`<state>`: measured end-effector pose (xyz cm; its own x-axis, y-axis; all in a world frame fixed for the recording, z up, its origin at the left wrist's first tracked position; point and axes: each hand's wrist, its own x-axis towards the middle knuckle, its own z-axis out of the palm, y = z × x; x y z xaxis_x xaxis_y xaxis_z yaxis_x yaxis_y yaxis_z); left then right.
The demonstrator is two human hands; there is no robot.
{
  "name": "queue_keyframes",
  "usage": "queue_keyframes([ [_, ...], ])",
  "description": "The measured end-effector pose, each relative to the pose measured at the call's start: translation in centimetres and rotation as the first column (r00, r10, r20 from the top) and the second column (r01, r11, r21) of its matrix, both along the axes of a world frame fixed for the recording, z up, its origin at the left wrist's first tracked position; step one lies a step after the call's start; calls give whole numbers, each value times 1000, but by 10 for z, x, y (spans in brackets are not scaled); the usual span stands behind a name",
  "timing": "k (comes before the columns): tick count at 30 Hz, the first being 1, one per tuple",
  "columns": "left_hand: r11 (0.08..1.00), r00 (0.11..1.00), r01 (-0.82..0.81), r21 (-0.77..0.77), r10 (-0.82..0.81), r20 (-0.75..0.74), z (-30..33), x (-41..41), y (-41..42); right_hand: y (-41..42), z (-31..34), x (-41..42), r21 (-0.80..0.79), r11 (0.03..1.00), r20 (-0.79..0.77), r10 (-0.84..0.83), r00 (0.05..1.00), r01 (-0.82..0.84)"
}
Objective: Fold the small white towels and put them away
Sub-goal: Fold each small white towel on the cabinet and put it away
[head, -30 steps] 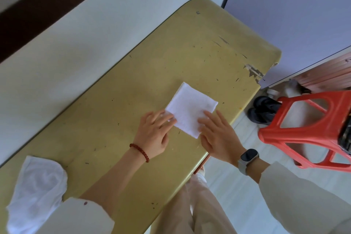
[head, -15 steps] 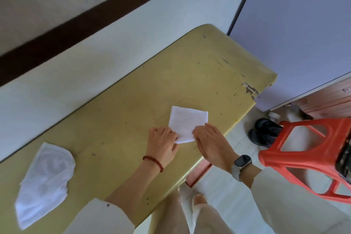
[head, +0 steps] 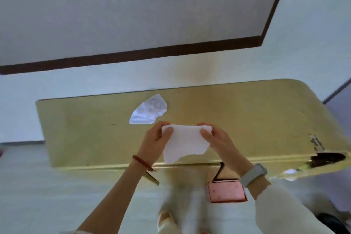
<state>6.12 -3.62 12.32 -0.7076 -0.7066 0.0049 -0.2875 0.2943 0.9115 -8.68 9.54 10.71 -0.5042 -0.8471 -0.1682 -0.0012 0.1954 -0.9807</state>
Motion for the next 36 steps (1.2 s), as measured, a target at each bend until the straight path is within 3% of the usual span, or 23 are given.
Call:
queue_keyframes([
  [2,990,990,-139,2,139,-26,20,57,-9,-26,6,40,-23,989,-4,148,989,-148],
  [7,847,847,-532,-4,532,-8,44,231,-8,-89,33,189,-89,916,-292,353,889,-392],
  [11,579,579,-815,-41,815,-15,48,403,27,-110,49,365,-138,798,-565,423,708,-587],
  [15,269,273,-959,-85,962,-27,49,585,85,-101,53,565,-110,622,-625,564,540,-776],
  [18,149,147,-988,39,988,-51,54,719,151,-76,57,706,-87,417,-646,668,370,-905],
  [20,107,104,-964,243,994,-28,58,794,201,-59,62,785,-26,175,-661,736,148,-984],
  [23,122,124,-896,426,992,-25,57,883,264,-32,77,894,85,-211,-712,671,-208,-974],
  [26,135,138,-893,430,990,-24,53,949,308,-2,90,997,159,-420,-766,518,-380,-893],
  [28,66,74,-947,315,997,14,50,990,326,16,90,1061,177,-503,-740,499,-451,-846],
  [32,-246,-239,-964,101,968,77,41,1095,343,30,63,1185,113,-537,-455,720,-525,-836],
  [34,-386,-388,-903,190,921,32,41,1146,350,35,44,1242,105,-473,-189,854,-484,-875],
  [36,-449,-532,-784,429,841,-92,42,1210,360,47,25,1314,162,-436,146,898,-416,-885],
])
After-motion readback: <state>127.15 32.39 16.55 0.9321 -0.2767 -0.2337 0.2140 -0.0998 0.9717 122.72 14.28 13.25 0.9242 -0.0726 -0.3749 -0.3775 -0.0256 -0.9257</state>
